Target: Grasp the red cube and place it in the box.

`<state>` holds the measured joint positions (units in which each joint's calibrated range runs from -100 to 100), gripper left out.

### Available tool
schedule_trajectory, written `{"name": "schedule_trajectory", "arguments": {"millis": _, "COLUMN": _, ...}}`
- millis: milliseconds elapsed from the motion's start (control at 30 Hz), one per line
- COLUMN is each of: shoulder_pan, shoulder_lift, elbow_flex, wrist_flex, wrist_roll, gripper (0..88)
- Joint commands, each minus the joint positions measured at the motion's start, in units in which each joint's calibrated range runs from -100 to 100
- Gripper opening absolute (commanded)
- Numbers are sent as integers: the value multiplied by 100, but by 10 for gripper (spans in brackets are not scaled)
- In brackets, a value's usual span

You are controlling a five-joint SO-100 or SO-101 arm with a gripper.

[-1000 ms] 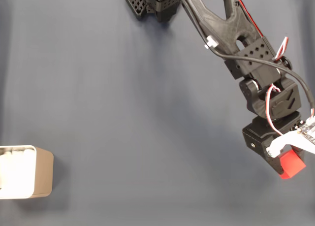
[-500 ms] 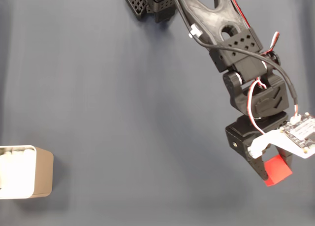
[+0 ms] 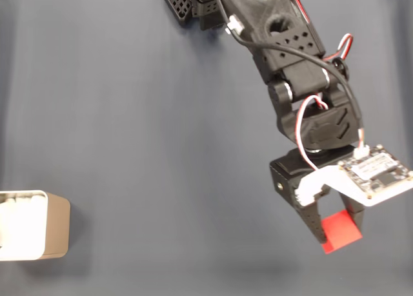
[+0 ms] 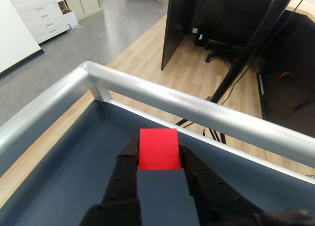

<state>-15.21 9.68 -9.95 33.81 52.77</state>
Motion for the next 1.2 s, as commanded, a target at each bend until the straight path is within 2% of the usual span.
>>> {"name": "schedule_trajectory", "arguments": {"millis": 0, "shoulder_pan": 221, "shoulder_lift": -630, "elbow_flex": 46, "wrist_flex": 78, "wrist_roll": 39, "gripper": 26}}
{"name": "schedule_trajectory", "arguments": {"millis": 1167, "shoulder_pan": 2146, "shoulder_lift": -1618, "elbow_flex": 703, "wrist_flex": 365, "wrist_roll": 54, "gripper": 25}}
